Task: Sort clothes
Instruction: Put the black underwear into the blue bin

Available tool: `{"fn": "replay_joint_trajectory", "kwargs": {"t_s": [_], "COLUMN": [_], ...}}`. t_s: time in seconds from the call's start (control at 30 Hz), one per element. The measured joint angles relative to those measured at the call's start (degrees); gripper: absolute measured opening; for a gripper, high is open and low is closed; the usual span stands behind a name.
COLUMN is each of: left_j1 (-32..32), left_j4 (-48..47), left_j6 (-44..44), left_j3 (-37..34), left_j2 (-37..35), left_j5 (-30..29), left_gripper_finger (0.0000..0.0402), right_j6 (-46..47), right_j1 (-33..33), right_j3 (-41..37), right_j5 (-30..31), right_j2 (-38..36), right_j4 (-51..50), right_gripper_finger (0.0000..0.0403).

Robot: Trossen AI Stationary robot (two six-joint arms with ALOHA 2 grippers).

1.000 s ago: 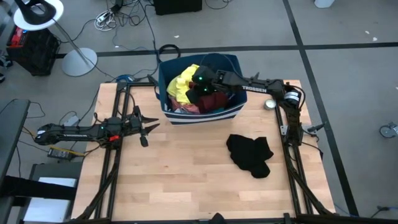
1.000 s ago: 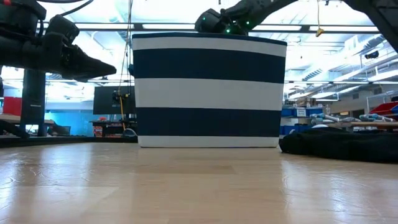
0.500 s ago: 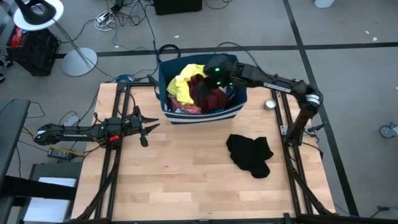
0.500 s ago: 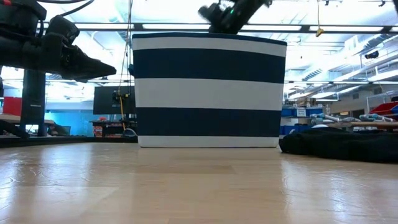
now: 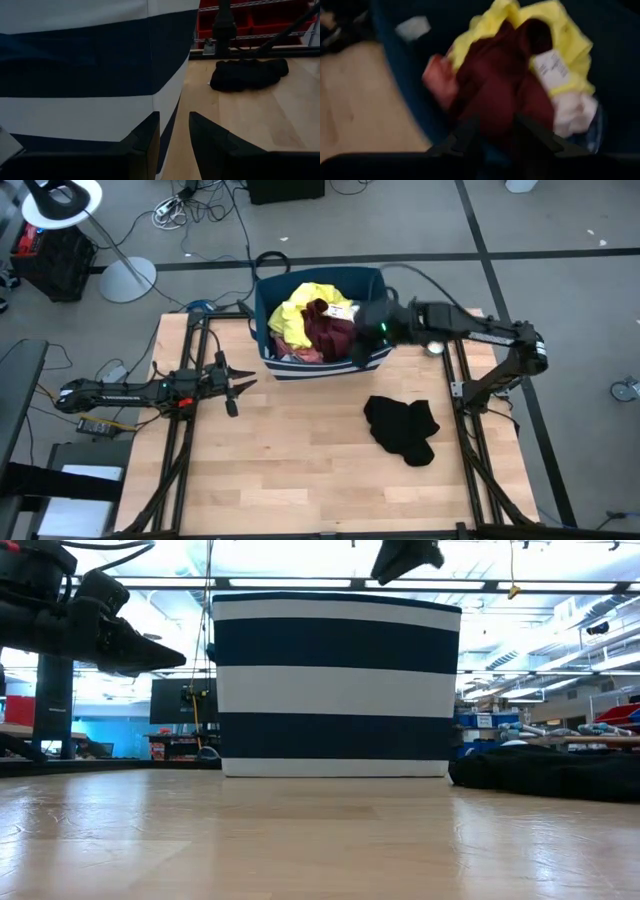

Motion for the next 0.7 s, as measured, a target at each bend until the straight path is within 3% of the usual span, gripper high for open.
{"fn": "replay_joint_trajectory", "kwargs": {"t_s": [0.2,0.4,0.7], "left_j1": [0.0,0.0,0.0], "left_j4": [-0.1,-0.2,-0.2], "left_j6": [-0.1,-0.5,-0.6], "left_j3": [0.0,0.0,0.0], "left_j2": [0.0,0.0,0.0], "left_j5": [0.4,0.4,0.4], "left_gripper_finger": [0.011,0.011,0.011], "right_j6": [9.1,27.1,50.3], "right_j1": [11.4,24.8,37.9], "right_j3": [-11.2,-25.1,-41.3], "right_j5": [9.1,17.9,17.5], "right_j2": [-6.8,-14.1,-15.5], "right_j4": [0.1,1.1,4.9], "right_gripper_finger": [0.0114,0.0114,0.0113]}}
